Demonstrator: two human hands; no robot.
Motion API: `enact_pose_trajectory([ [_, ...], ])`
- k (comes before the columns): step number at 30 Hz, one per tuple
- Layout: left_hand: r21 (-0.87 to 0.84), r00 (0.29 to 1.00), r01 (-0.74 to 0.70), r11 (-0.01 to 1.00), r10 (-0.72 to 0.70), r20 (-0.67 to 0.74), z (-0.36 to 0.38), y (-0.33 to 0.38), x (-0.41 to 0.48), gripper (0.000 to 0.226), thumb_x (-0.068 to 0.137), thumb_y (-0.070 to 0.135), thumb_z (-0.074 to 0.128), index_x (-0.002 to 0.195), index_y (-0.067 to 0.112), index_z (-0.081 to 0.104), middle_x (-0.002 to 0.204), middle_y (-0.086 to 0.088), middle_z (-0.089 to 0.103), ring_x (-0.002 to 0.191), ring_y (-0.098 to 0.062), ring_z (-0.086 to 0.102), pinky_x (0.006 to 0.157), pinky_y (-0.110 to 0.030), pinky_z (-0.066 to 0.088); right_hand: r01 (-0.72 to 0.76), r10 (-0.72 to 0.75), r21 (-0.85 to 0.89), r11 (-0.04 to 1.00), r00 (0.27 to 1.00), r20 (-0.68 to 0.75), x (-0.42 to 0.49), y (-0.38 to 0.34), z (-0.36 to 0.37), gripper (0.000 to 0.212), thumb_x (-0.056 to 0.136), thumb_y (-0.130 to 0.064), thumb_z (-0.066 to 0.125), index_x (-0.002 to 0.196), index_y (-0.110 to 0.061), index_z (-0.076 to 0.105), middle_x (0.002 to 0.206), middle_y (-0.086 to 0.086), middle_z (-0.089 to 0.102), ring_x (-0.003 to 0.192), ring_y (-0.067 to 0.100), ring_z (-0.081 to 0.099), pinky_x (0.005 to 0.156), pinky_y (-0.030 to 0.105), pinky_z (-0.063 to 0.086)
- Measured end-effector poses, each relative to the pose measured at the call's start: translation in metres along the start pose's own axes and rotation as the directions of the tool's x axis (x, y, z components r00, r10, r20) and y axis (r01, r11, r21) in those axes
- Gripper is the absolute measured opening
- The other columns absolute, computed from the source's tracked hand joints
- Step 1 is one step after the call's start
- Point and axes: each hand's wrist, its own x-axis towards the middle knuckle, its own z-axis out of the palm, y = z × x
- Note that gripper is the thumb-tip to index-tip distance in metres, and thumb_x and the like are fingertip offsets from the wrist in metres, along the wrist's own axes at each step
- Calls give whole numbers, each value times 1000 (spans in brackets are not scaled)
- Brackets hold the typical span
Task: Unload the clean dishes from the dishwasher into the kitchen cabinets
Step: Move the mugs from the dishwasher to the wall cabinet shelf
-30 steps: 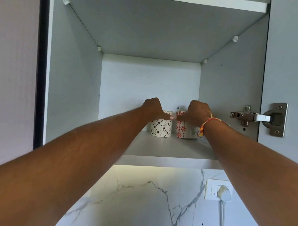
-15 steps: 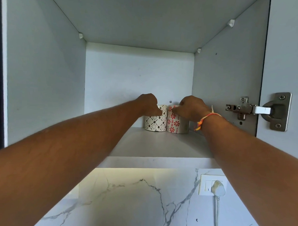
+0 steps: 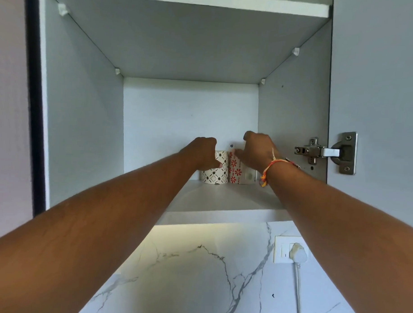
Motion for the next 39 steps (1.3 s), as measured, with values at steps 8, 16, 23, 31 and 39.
enact_pose_trajectory([
  [8, 233, 926, -145, 962, 215, -311, -22, 24, -98, 62, 89, 51, 57, 141, 19, 42, 144, -8, 48, 133, -30, 43, 99, -44, 43, 133, -177, -179, 975, 950, -258, -102, -28, -37, 56, 95, -50, 51, 136, -13, 50, 143, 17, 46, 135, 37, 41, 99, 45, 45],
  [16, 138, 878, -184, 973, 225, -423, -7, 55, -225, 82, 89, 54, 57, 154, 17, 23, 163, -9, 17, 150, -28, 15, 116, -45, 24, 150, -285, -404, 902, 911, -298, -247, -8, -59, 67, 91, -55, 47, 146, -17, 41, 156, 16, 35, 143, 36, 33, 109, 50, 36],
  [23, 15, 940, -205, 979, 202, -274, 40, 113, -354, 87, 87, 55, 62, 155, 20, 21, 164, -5, 11, 151, -23, 10, 118, -40, 21, 206, -288, -400, 893, 945, -156, -383, 35, -62, 67, 93, -57, 45, 146, -15, 45, 155, 17, 38, 143, 36, 36, 106, 47, 40],
  [31, -199, 984, -162, 967, 173, 35, 103, 236, -515, 89, 88, 56, 60, 156, 22, 13, 165, -2, 2, 152, -22, 4, 120, -41, 15, 155, -111, -379, 912, 985, 134, -553, 115, -99, 66, 91, -59, 51, 145, -21, 45, 155, 12, 39, 142, 31, 39, 105, 45, 42],
  [39, -412, 875, -112, 904, 287, 391, 155, 360, -679, 92, 90, 57, 56, 156, 17, 8, 165, -4, 1, 152, -23, 1, 121, -40, 10, -19, 201, -406, 914, 889, 411, -736, 216, -146, 71, 89, -66, 46, 146, -23, 40, 155, 13, 36, 141, 33, 36, 108, 47, 39],
])
